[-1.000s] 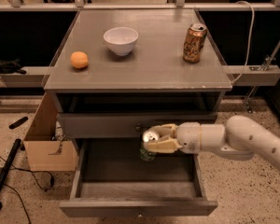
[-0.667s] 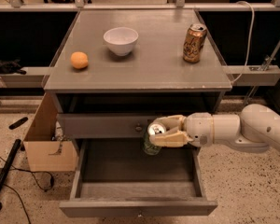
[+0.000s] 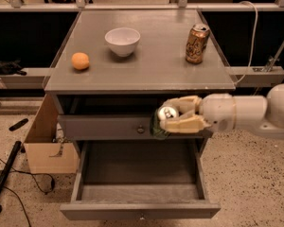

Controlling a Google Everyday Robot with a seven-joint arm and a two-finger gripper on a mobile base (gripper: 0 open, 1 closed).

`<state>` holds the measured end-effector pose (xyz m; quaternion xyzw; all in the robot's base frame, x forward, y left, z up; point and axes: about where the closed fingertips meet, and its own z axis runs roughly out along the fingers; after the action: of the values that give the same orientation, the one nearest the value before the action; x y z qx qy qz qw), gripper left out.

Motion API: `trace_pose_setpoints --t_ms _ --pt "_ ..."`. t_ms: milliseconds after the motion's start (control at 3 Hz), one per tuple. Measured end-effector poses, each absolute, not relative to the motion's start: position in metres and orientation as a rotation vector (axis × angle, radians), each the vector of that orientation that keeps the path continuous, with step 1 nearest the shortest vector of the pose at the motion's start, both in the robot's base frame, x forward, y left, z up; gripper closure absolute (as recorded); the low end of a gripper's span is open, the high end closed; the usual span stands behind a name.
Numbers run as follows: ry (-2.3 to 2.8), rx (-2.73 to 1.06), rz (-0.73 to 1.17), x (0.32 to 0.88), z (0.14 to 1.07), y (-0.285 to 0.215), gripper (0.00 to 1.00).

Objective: Pick green can from middle drawer and place on counter

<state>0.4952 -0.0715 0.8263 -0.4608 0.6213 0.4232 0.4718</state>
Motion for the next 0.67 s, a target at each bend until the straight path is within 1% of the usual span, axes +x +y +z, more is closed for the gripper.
trace_pose_setpoints --t_ms 333,667 --pt "1.412 -1.234 0.934 0.482 0.939 -0.088 1.00" --pt "1.393 -1.279 0.889 0.495 1.013 -0.091 1.00"
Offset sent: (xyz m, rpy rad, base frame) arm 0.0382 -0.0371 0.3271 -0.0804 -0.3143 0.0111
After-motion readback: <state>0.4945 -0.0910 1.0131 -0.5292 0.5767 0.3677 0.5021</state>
